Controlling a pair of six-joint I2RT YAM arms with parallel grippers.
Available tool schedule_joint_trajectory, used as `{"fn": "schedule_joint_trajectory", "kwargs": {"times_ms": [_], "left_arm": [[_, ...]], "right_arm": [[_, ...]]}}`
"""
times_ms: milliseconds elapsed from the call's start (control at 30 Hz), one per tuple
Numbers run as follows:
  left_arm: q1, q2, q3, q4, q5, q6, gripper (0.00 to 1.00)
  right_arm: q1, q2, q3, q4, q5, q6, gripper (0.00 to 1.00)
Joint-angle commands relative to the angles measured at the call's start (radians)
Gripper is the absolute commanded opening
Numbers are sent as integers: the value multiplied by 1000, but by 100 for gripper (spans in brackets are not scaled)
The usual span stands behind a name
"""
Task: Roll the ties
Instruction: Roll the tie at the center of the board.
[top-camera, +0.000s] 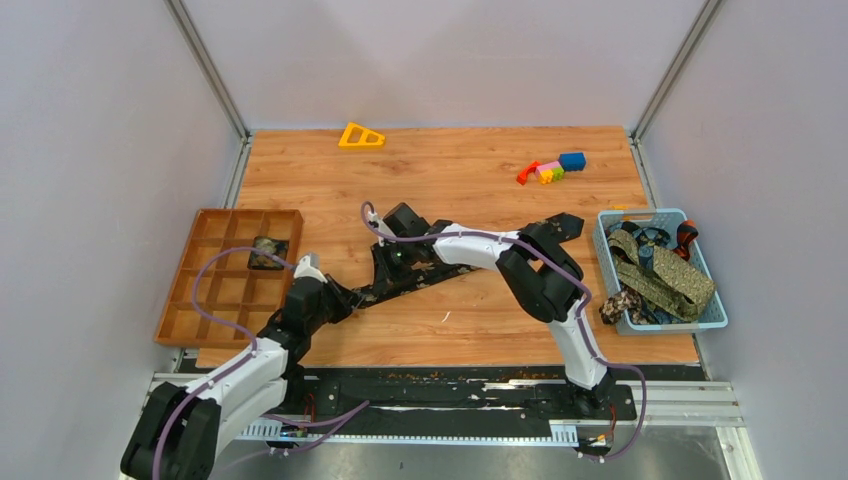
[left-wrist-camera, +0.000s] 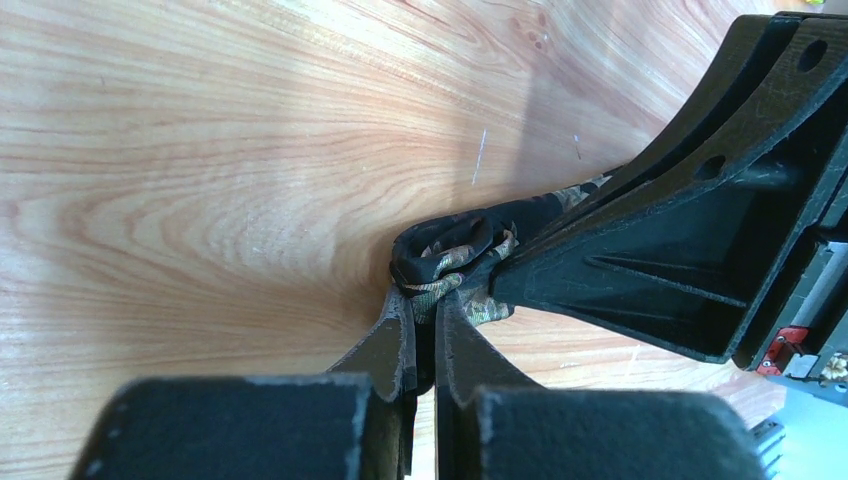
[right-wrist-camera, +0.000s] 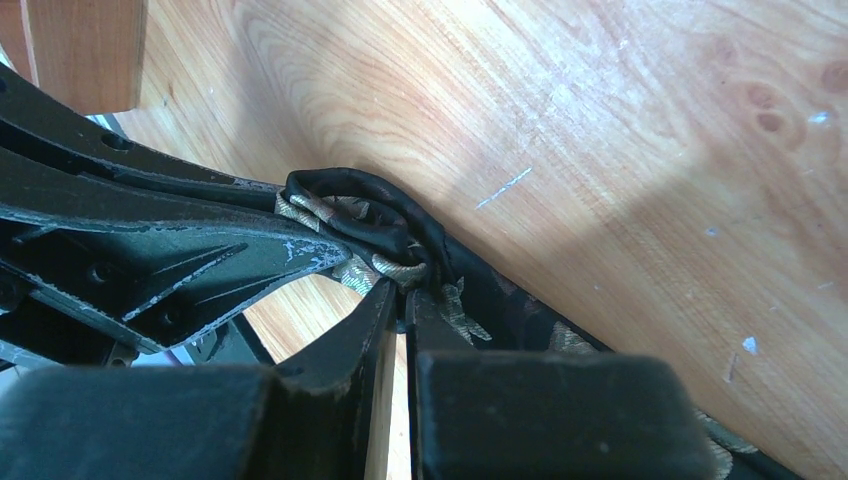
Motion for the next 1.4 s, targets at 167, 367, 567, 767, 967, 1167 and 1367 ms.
{"fn": "schedule_joint_trajectory", "kwargs": {"times_ms": [167,367,567,767,967,1167,1367], "left_arm": [[4,12,101,-200,-36,87,0],[4,-44,151,-334,-71,110,0],[4,-83,183,-409,-77,125,0],[4,-117,207,-467,-85,133,0],[4,-151,224,-512,-96,139,0],[4,-164,238,-534,-96,140,0],[4,-176,252,-549,-91,140,0]], "right_arm": [[-3,-60,108,-161,114,-56,31],[19,-106,136,-185,126,-55,25],[55,-81,164,-180,116,-40,12],[80,-14,211,-181,107,-29,4],[96,26,230,-178,103,-24,1],[98,54,234,-169,97,-17,0],[99,77,235,-160,93,-11,0]]}}
